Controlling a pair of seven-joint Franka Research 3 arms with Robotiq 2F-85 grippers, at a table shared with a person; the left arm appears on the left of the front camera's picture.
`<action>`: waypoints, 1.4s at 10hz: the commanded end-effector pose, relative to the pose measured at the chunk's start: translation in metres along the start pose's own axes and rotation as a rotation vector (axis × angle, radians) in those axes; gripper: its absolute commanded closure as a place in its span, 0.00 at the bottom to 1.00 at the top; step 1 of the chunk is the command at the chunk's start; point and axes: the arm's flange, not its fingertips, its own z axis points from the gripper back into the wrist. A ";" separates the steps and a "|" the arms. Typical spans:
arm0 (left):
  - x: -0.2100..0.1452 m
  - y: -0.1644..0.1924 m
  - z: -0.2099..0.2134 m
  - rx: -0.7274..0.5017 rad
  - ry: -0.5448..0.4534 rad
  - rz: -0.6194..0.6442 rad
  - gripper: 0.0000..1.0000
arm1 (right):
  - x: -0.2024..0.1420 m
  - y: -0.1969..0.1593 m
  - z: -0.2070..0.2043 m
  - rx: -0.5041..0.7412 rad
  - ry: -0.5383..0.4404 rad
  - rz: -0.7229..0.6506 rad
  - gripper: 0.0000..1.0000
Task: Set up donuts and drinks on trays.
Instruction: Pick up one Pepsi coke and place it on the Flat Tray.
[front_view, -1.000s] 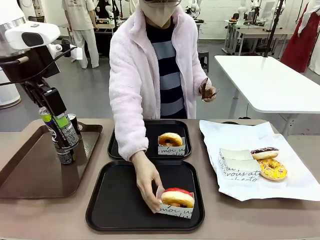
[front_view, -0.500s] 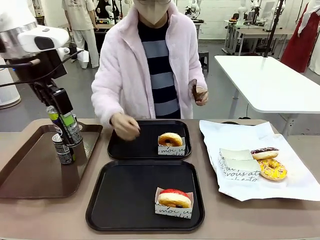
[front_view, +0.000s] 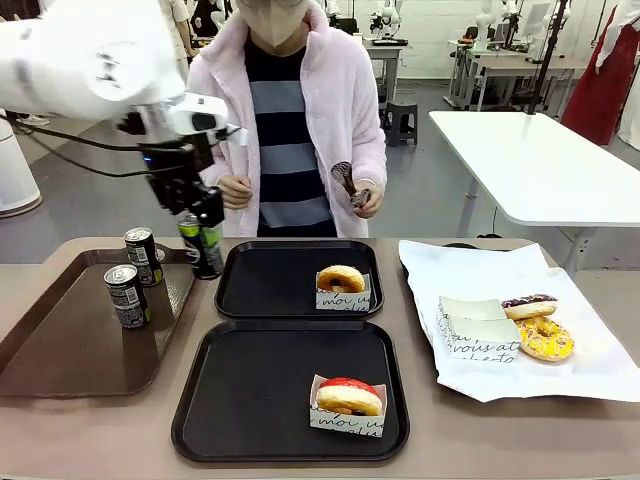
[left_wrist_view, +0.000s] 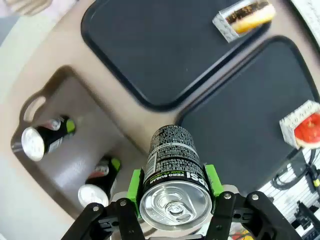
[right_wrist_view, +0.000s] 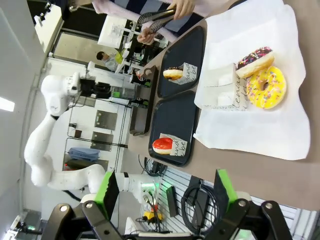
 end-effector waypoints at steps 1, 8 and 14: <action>0.045 0.000 -0.010 0.056 0.020 0.041 0.41 | 0.003 0.000 0.000 0.025 -0.017 0.012 0.00; 0.081 -0.007 -0.089 0.026 0.015 0.030 0.41 | 0.003 0.000 0.000 0.025 -0.017 0.012 0.00; 0.080 -0.018 -0.120 0.016 0.058 -0.014 0.26 | 0.003 0.000 0.000 0.025 -0.017 0.012 0.00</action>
